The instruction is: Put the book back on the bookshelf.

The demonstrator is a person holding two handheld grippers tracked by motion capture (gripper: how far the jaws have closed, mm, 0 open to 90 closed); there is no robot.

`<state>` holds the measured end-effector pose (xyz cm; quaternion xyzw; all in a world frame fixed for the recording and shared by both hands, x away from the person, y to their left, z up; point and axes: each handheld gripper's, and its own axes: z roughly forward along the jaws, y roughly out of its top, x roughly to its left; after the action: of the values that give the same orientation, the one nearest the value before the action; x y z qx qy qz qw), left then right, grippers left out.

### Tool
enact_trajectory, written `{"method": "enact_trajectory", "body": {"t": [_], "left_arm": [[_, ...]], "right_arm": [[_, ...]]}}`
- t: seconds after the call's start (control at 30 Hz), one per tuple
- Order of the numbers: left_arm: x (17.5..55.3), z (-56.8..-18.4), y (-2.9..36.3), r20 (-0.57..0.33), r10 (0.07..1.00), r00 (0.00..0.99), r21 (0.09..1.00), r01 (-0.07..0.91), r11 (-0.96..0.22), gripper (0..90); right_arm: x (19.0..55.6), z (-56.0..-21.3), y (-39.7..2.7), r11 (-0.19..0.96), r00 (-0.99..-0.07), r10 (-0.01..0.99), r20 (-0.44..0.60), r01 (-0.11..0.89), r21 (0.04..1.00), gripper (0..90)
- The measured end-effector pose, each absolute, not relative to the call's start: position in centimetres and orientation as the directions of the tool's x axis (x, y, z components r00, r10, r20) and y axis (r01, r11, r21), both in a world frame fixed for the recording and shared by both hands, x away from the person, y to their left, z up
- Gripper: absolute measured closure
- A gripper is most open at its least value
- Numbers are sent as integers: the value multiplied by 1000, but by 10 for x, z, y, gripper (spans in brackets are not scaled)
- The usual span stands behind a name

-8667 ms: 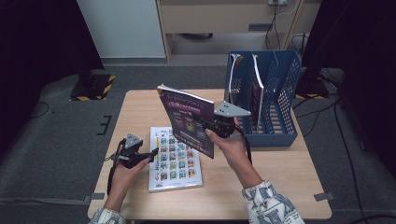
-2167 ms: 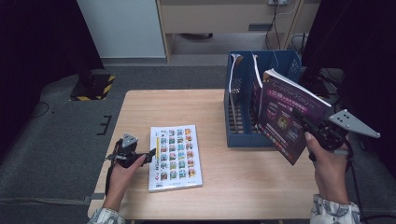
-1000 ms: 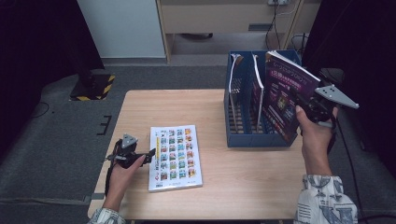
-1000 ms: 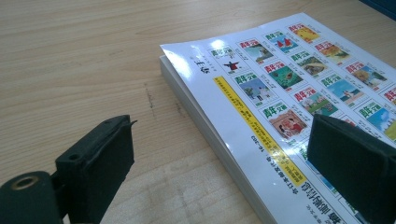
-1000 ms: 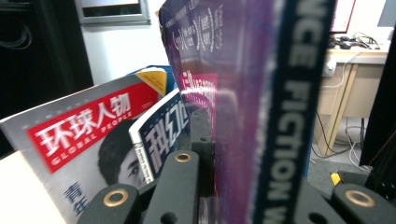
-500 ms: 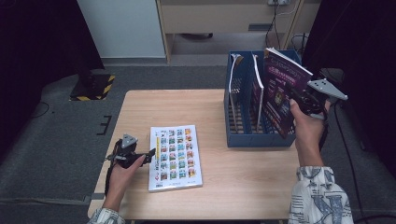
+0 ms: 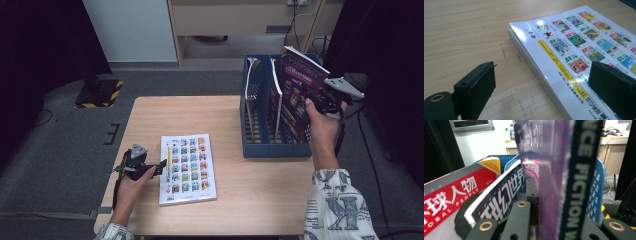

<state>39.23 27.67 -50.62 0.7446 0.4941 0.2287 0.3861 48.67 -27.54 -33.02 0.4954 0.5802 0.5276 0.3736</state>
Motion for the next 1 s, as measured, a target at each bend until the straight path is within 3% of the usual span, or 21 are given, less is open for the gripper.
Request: {"method": "enact_trajectory", "body": {"t": [0.43,1.0], "left_arm": [[392,-507,277,-41,912,408,801,560,-214,70],[392,-506,277,-41,912,407,802,558,-213,70]], "right_arm": [[512,-331,-262,-26,-205,977,65,186,982,842],[512,-334,-241,-1,-217,975,39,173,985,841]]}}
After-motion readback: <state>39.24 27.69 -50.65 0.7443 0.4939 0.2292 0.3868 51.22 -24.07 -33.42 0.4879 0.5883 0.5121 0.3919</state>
